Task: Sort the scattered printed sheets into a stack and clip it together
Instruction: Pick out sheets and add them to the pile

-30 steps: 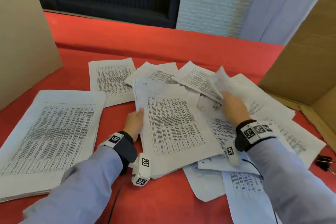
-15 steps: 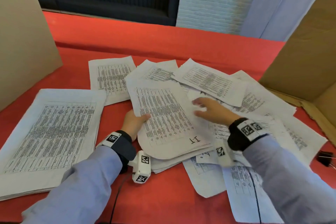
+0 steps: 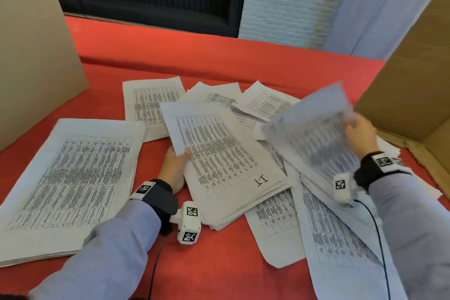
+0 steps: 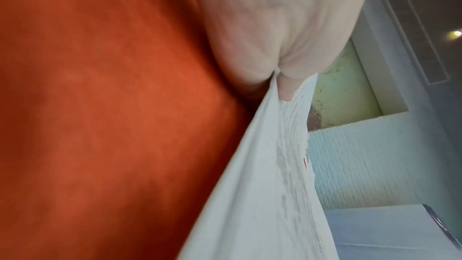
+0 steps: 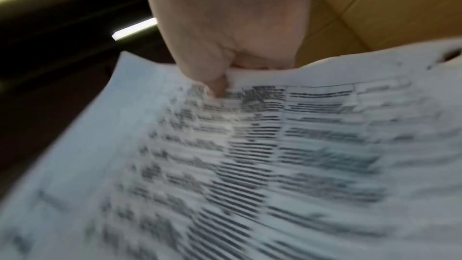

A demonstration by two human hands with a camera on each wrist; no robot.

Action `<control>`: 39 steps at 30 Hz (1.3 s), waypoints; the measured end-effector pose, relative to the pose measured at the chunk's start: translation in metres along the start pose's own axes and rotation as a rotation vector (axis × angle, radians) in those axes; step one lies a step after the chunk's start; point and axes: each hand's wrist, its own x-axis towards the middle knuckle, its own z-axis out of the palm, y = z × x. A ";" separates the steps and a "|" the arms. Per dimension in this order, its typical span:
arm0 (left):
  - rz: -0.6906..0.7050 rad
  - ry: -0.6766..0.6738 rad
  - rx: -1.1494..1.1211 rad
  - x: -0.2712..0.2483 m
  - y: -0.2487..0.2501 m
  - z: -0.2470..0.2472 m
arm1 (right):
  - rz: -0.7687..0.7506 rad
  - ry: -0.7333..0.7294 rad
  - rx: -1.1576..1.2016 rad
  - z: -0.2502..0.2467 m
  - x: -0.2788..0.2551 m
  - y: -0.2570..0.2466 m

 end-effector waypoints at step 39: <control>0.935 0.288 0.265 -0.041 0.122 0.068 | -0.258 -0.319 0.963 0.001 -0.092 -0.194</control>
